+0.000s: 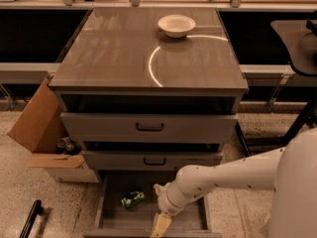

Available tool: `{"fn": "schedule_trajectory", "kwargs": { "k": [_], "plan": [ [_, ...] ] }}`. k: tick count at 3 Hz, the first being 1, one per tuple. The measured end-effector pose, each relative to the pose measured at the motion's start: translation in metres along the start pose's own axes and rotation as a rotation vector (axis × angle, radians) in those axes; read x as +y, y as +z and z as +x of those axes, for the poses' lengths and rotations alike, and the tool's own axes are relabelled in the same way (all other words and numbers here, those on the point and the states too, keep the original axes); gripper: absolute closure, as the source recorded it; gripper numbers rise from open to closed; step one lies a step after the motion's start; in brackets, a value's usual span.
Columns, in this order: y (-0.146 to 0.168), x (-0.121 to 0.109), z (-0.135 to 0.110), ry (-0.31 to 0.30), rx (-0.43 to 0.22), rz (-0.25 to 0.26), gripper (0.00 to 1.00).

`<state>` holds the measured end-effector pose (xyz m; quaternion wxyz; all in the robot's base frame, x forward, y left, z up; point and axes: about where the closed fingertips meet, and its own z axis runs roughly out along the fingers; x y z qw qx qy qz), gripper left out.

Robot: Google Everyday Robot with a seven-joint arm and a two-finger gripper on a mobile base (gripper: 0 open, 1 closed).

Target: Pick green can from bottom drawer and place on counter

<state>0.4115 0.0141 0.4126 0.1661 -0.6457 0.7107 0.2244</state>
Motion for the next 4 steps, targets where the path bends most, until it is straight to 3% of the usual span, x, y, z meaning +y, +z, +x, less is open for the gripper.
{"fn": "schedule_trajectory", "kwargs": {
  "k": [1,3,4],
  "plan": [
    [0.014,0.008,0.005,0.016,-0.007,-0.026,0.00],
    [0.026,0.001,0.008,0.016,-0.009,-0.041,0.00],
    [0.060,-0.028,0.018,-0.002,0.015,-0.035,0.00]
  ]
}}
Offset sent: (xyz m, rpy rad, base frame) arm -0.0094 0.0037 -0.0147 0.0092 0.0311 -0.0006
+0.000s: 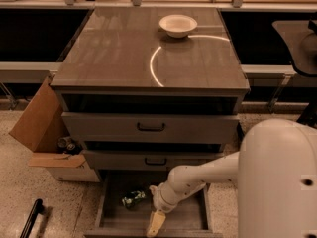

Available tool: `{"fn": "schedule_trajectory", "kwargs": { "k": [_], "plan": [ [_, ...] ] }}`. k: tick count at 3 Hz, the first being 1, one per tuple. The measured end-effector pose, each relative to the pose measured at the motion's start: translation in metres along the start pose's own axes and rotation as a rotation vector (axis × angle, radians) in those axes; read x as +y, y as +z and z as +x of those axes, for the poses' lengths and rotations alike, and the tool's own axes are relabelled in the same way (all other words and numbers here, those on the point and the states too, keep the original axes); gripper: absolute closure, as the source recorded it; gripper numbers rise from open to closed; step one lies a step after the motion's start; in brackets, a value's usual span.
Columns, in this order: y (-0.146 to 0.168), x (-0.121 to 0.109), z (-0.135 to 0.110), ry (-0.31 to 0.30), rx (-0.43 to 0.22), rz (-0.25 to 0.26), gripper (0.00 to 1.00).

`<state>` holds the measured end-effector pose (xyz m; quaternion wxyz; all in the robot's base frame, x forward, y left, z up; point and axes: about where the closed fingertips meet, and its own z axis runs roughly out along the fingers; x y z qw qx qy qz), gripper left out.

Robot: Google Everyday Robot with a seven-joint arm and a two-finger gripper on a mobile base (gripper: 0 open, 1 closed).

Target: Pick green can from bottom drawer and place on counter

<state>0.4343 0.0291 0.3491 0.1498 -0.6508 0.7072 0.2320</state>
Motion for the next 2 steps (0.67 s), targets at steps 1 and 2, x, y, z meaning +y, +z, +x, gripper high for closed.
{"fn": "schedule_trajectory", "kwargs": {
  "k": [1,2],
  "plan": [
    [0.032,-0.029,0.012,-0.047,0.010,0.037,0.00],
    [0.055,-0.050,0.019,-0.068,-0.026,0.101,0.00]
  ]
}}
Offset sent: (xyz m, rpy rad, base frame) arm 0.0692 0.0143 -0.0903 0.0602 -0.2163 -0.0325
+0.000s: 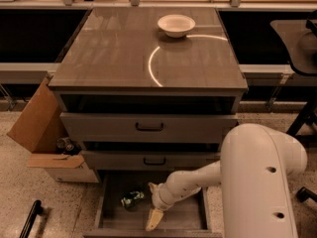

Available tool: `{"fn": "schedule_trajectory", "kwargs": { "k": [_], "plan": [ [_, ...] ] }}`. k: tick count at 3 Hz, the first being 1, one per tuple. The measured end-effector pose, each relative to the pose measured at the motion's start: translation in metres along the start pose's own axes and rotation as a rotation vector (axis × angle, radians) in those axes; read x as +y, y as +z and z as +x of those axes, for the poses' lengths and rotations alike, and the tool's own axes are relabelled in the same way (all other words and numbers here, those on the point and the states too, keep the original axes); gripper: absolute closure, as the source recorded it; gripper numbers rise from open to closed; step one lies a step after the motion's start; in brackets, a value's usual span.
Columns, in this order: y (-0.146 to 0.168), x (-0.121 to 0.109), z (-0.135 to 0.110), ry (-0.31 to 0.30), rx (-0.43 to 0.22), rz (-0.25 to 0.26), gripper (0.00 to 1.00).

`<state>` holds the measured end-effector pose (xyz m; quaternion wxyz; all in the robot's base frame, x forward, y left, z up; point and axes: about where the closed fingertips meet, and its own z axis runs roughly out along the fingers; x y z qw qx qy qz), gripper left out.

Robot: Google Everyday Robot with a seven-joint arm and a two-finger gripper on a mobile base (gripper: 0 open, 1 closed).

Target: Pick green can from bottom drawer and place on counter

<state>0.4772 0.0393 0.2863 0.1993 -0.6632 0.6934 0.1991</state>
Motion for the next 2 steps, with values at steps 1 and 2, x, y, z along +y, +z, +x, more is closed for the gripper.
{"fn": "schedule_trajectory", "kwargs": {
  "k": [1,2],
  "plan": [
    [0.018,-0.015,0.004,-0.003,-0.050,0.056,0.00],
    [0.037,-0.032,-0.002,-0.011,-0.120,0.102,0.00]
  ]
}}
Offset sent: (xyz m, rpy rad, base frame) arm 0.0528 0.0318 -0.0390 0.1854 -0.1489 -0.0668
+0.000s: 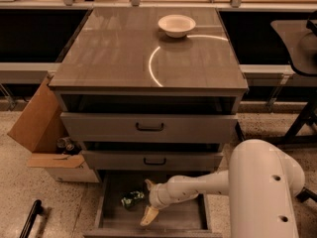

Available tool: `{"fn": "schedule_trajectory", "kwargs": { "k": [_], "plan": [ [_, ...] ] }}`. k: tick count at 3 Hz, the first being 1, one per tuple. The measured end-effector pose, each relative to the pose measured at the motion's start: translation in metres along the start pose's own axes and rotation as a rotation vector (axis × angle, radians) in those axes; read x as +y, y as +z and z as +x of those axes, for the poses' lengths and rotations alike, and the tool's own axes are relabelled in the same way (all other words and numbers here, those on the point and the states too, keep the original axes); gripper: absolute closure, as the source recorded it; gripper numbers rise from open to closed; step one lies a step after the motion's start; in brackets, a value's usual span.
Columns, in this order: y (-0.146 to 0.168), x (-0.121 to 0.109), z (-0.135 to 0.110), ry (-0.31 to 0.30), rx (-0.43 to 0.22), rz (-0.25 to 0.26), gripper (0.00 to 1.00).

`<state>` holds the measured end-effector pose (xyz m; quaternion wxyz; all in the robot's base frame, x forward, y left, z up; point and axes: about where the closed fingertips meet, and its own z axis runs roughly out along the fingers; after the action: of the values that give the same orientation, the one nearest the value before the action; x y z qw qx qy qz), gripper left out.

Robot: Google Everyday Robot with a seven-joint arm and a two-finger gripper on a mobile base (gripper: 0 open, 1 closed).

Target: Pick green can from bottom drawer and place on counter

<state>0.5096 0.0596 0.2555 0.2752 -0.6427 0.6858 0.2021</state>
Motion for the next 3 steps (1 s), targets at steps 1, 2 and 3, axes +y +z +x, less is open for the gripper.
{"fn": "schedule_trajectory", "kwargs": {
  "k": [1,2,3],
  "plan": [
    [0.000,0.000,0.000,0.000,0.000,0.000,0.00],
    [0.019,-0.005,0.006,-0.010,-0.015,0.019,0.00],
    [0.037,-0.012,0.013,-0.014,-0.054,0.043,0.00]
  ]
}}
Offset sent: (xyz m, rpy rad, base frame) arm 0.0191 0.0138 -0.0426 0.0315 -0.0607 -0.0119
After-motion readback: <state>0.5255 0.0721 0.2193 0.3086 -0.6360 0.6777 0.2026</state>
